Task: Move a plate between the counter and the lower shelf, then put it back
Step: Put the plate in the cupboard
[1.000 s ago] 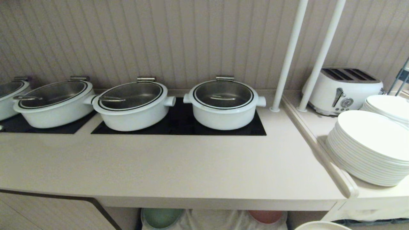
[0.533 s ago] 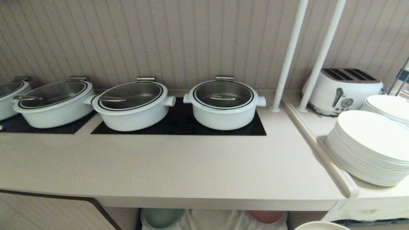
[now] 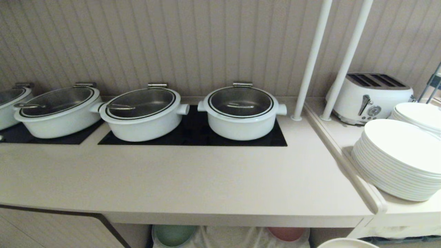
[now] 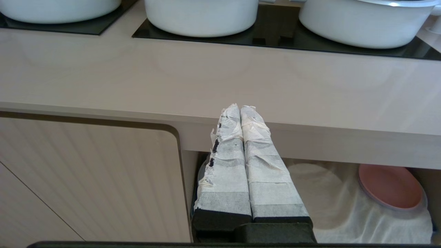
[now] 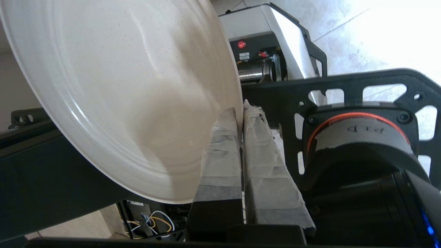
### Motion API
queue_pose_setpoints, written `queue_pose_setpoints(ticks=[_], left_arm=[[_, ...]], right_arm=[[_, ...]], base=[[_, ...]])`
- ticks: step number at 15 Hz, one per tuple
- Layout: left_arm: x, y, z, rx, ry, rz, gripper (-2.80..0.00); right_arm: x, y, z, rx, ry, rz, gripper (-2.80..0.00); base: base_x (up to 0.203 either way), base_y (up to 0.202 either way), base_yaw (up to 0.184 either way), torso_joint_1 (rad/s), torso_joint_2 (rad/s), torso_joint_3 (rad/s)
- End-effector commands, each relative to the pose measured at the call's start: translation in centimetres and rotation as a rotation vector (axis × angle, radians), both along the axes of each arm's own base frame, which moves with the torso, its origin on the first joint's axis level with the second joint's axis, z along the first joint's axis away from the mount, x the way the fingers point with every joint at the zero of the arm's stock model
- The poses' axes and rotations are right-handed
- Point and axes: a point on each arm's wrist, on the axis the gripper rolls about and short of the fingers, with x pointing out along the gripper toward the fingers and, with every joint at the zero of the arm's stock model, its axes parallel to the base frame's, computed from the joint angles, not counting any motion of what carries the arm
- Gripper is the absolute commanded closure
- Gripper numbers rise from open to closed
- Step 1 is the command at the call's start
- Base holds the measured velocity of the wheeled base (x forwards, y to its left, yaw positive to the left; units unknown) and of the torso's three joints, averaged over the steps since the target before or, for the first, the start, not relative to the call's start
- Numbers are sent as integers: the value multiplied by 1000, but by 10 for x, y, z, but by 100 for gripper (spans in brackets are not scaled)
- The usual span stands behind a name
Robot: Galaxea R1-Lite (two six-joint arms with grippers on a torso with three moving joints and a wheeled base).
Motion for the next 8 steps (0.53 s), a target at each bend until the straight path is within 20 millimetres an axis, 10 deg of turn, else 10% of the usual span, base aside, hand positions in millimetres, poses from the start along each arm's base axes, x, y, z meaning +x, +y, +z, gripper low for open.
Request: queue_pose_setpoints(ticks=[1, 8], left_arm=[[0, 0, 0, 0, -1, 1, 0], [0, 0, 0, -2, -1, 1, 0]], right_arm=[[-3, -1, 0, 1, 8, -3, 0], [-2, -1, -1, 2, 13, -4, 0]], base=[[0, 0, 0, 0, 0, 0], [0, 0, 0, 0, 0, 0]])
